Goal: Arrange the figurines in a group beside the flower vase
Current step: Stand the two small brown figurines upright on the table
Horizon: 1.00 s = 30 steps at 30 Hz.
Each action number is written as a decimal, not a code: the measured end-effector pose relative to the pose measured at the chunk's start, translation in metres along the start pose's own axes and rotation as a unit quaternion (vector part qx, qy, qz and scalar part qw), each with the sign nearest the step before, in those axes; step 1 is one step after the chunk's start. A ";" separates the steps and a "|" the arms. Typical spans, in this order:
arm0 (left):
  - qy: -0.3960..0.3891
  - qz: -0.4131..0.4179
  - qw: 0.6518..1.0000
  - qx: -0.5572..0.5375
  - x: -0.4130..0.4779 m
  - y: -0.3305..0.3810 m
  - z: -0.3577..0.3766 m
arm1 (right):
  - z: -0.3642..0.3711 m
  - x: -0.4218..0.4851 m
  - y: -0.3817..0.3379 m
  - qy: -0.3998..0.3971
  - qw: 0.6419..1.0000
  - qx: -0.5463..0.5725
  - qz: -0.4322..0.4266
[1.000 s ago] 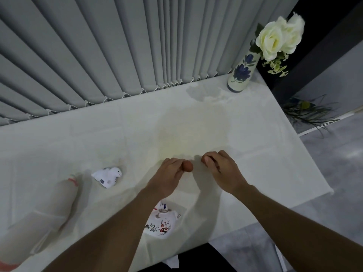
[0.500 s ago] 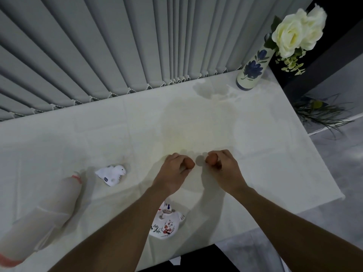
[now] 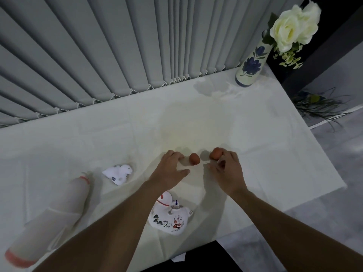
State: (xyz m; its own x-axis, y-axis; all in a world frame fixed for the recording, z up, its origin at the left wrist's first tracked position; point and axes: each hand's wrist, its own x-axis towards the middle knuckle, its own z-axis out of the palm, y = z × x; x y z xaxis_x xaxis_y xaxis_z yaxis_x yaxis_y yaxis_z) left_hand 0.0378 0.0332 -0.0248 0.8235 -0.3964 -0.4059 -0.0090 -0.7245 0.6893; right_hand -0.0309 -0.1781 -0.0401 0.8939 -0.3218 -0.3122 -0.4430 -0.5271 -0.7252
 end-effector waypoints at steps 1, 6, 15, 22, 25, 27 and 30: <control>-0.012 -0.006 1.000 0.003 -0.006 -0.003 -0.005 | 0.005 -0.007 -0.001 0.012 1.000 -0.008 0.018; -0.072 -0.029 0.995 0.064 -0.040 -0.024 -0.028 | 0.041 -0.057 -0.003 0.130 0.985 -0.113 0.021; -0.131 -0.120 0.984 -0.006 -0.079 -0.058 -0.033 | 0.099 -0.097 0.019 0.117 0.955 -0.272 0.021; -0.115 -0.065 0.983 -0.127 -0.084 -0.063 -0.026 | 0.099 -0.097 0.015 0.133 0.949 -0.283 0.033; -0.103 -0.010 0.986 -0.133 -0.083 -0.060 -0.026 | 0.100 -0.095 0.015 0.137 0.948 -0.285 0.034; -0.076 0.035 0.987 -0.137 -0.080 -0.055 -0.029 | 0.100 -0.095 0.016 0.136 0.946 -0.291 0.035; -0.020 0.109 0.983 -0.146 -0.074 -0.046 -0.033 | 0.099 -0.094 0.017 0.135 0.943 -0.304 0.031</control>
State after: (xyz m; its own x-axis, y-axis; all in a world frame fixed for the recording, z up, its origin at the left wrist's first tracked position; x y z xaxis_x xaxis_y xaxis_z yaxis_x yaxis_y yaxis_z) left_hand -0.0042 0.1145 -0.0070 0.7970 -0.5504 -0.2485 -0.0143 -0.4287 0.9033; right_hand -0.1161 -0.0788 -0.0841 0.8514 -0.5119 -0.1146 -0.5245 -0.8277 -0.1996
